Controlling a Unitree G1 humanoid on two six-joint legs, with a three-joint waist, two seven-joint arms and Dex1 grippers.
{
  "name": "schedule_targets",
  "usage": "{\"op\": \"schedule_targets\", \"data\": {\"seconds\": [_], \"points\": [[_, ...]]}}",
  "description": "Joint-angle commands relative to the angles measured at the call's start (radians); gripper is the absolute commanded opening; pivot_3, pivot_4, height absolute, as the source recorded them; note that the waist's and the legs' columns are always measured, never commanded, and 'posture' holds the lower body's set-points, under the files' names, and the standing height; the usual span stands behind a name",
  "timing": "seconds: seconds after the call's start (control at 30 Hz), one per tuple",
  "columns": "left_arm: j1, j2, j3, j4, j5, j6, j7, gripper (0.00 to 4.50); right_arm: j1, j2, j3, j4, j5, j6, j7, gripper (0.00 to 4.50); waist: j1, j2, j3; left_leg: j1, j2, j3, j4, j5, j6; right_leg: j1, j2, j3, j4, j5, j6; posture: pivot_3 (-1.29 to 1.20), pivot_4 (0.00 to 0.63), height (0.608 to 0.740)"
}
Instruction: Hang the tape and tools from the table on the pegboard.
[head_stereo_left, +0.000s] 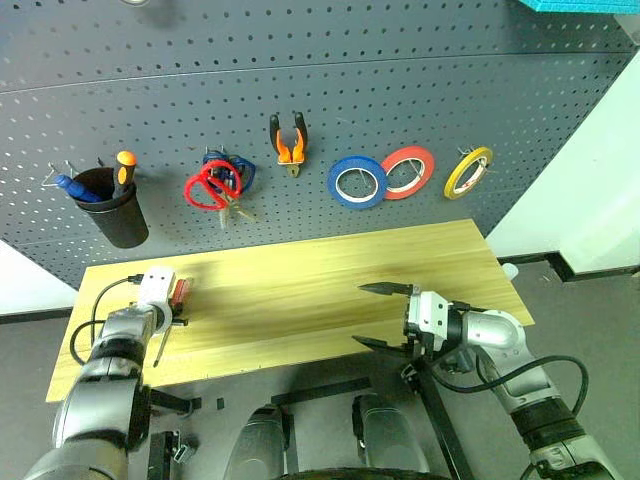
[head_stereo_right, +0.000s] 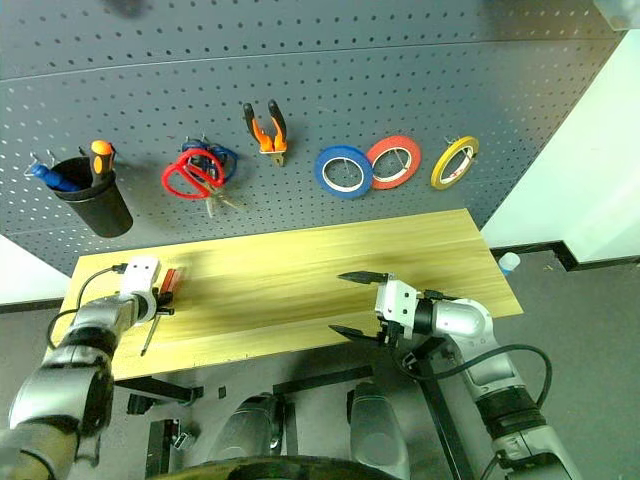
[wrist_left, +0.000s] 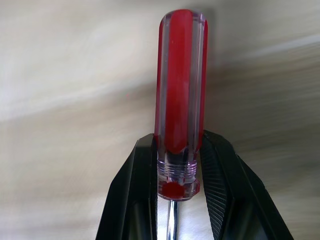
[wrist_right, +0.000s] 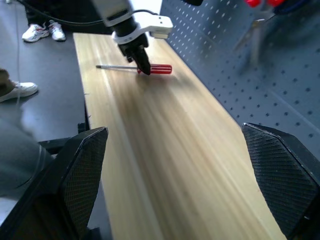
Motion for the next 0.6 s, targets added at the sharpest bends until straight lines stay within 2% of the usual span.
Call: {"op": "schedule_targets", "data": {"seconds": [0.03,0.1,0.2,0.27,0.37,0.47,0.6], "points": [[0.174,0.000,0.078,-0.410,-0.157,-0.150,-0.160,0.84,-0.056,0.040,-0.038,-0.038,0.064,-0.042,-0.017,4.50,0.004,-0.001,0.000,0.000,0.000,0.000,0.000,0.000,0.000,0.000,0.000,0.000,0.000,0.000,0.000,-0.07,0.084,0.740],[0.282,-0.006,0.106,-0.589,-0.235,-0.234,-0.249,0.84,-0.076,0.055,-0.039,-0.030,0.082,-0.043,-0.009,4.50,0.009,-0.001,-0.002,0.000,0.000,0.000,0.000,0.000,0.000,0.000,-0.001,0.000,-0.001,-0.001,-0.003,-0.07,0.081,0.740],[0.322,-0.032,0.184,-0.768,-0.408,-0.242,-0.307,0.84,-0.111,0.076,-0.039,-0.018,0.106,-0.032,-0.004,4.50,0.026,0.000,-0.005,-0.001,-0.001,0.000,0.000,0.000,0.000,0.001,-0.002,0.000,-0.004,-0.003,-0.005,-0.05,0.077,0.740],[0.300,-0.053,0.230,-0.834,-0.510,-0.228,-0.306,0.84,-0.127,0.086,-0.041,-0.015,0.117,-0.022,-0.003,4.50,0.032,0.002,-0.007,-0.001,0.000,0.000,0.000,0.000,0.000,0.002,-0.002,-0.001,-0.004,-0.003,-0.004,-0.04,0.073,0.740],[0.167,-0.063,0.326,-0.927,-0.688,-0.210,-0.248,0.84,-0.153,0.097,-0.038,-0.012,0.127,-0.014,0.004,4.50,0.034,0.002,-0.010,0.000,0.000,0.000,0.001,0.000,0.000,0.003,-0.002,-0.002,-0.004,-0.005,-0.002,-0.04,0.068,0.740],[0.093,-0.043,0.355,-0.921,-0.684,-0.220,-0.224,0.84,-0.167,0.102,-0.038,-0.006,0.129,-0.010,0.009,4.50,0.030,0.003,-0.014,0.000,0.000,0.000,0.002,0.000,0.000,0.003,-0.001,-0.002,-0.003,-0.004,-0.001,-0.04,0.064,0.740],[-0.049,0.029,0.387,-0.822,-0.549,-0.294,-0.144,0.84,-0.174,0.108,-0.042,-0.015,0.137,0.001,0.011,4.50,0.027,0.006,-0.017,0.001,-0.001,0.003,0.001,0.000,0.000,0.004,0.000,0.000,-0.003,-0.002,-0.001,-0.05,0.061,0.740]]}}
